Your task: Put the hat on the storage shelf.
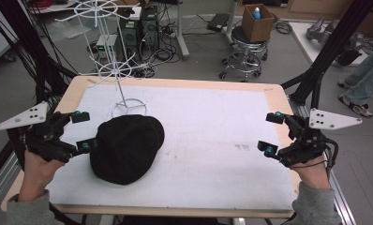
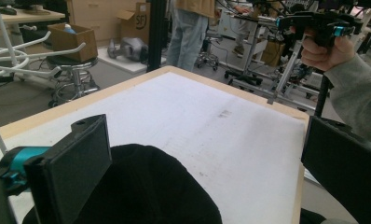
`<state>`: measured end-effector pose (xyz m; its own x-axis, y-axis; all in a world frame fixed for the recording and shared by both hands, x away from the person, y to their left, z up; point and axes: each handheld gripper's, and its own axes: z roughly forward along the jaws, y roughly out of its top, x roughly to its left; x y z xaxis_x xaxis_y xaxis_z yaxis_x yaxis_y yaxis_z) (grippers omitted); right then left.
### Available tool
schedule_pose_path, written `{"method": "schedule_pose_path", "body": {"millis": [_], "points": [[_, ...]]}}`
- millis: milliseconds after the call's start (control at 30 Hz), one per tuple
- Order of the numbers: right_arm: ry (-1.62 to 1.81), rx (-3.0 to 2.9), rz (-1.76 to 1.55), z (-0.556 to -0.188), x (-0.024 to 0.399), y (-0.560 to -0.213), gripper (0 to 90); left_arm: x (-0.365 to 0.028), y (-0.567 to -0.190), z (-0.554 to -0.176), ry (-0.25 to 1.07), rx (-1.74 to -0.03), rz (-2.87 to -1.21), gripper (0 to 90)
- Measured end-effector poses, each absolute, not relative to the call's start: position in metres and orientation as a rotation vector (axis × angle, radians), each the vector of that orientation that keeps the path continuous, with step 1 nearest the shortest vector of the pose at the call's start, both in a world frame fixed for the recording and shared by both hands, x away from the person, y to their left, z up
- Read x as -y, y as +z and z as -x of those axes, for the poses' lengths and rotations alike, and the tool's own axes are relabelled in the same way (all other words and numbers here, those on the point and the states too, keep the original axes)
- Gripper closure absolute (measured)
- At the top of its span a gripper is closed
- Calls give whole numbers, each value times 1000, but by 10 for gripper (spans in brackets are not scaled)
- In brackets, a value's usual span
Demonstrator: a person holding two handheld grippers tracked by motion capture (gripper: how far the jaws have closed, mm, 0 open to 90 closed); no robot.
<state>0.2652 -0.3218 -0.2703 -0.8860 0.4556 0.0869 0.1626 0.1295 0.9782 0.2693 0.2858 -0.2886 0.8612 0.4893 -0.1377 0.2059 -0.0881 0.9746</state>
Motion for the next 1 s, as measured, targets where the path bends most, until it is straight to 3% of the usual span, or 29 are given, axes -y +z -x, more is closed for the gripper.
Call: {"method": "schedule_pose_path", "body": {"millis": [300, 600, 1000], "points": [[1823, -2167, -614, -265, 321, -270, 9, -285, -290, -270, 249, -519, -1653, 18], [1814, -2170, -614, -265, 319, -270, 10, -279, -307, -279, 344, -576, -1638, 26], [1824, -2144, -611, -263, 320, -267, 9, -264, -337, -298, 262, -572, -1732, 27]]}}
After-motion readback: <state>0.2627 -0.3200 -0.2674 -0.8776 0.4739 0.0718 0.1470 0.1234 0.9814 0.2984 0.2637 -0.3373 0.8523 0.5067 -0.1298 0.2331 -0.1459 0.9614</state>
